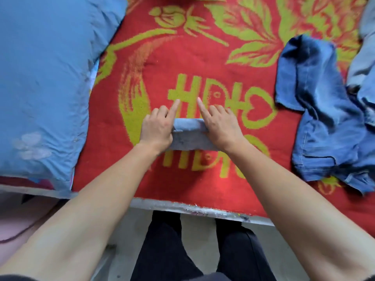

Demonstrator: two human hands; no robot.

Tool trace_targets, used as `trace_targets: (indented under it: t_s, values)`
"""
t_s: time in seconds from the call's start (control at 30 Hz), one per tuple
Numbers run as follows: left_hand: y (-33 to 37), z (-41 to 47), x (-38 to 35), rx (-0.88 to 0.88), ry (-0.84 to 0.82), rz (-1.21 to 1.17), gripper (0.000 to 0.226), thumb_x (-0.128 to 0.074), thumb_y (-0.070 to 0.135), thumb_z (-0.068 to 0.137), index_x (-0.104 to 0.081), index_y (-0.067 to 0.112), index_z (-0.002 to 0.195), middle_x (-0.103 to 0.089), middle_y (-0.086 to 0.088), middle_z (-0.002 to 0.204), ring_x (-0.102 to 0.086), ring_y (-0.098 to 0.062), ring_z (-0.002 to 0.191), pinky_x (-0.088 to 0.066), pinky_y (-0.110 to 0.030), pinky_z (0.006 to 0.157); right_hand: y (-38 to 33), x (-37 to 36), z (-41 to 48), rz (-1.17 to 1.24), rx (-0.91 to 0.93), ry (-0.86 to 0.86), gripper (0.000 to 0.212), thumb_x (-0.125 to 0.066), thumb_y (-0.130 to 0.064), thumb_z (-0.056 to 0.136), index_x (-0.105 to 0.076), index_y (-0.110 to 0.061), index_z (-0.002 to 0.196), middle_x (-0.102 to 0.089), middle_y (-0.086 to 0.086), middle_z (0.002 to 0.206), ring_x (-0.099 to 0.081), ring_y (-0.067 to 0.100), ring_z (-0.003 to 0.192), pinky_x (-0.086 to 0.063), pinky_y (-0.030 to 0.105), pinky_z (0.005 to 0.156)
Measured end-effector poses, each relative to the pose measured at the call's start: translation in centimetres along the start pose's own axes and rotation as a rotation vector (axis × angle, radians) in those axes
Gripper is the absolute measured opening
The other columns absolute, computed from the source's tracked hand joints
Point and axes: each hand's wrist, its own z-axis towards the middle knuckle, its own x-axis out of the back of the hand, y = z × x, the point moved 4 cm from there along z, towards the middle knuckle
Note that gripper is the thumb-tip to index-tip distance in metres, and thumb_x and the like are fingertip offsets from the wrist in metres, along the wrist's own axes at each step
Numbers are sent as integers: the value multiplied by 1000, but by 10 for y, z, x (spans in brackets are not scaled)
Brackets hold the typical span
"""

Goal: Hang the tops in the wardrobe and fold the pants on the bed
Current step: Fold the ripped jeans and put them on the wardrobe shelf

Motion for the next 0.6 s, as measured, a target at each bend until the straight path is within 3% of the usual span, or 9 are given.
trace_targets:
  t_s: [0.1,0.23,0.33,0.5,0.6]
  values:
    - [-11,9,93,14,174,84,86,-68,7,58,-48,14,141,-57,-13,93,-56,-35,79,-44,-38,59,3,87,13,14,13,192,74,-80,-21,65,-56,-15,135,-62,8,93,-59,31,81,-45,34,61]
    - [-15,0,223,46,407,214,75,-67,10,61,-55,13,135,-57,-12,92,-55,-34,77,-40,-36,59,3,210,17,38,35,446,61,-71,-12,73,-58,-14,133,-63,14,98,-58,36,84,-47,39,65]
    - [-6,-39,294,99,503,271,72,-71,13,61,-58,14,131,-56,-11,92,-54,-34,76,-39,-35,59,-4,279,-5,62,176,570,57,-70,-16,77,-58,-15,133,-60,13,94,-56,36,82,-46,40,66]
    - [25,-140,338,310,595,252,63,-77,9,55,-67,16,117,-57,-10,89,-58,-34,77,-46,-37,62,-25,331,-66,101,447,675,61,-65,-37,74,-58,-16,131,-60,10,96,-58,33,85,-47,40,70]
    - [45,-208,336,448,601,239,59,-74,2,54,-70,16,111,-57,-9,89,-59,-34,78,-47,-38,65,-48,335,-111,138,627,692,69,-75,-25,66,-58,-17,133,-58,9,96,-59,32,85,-48,40,74]
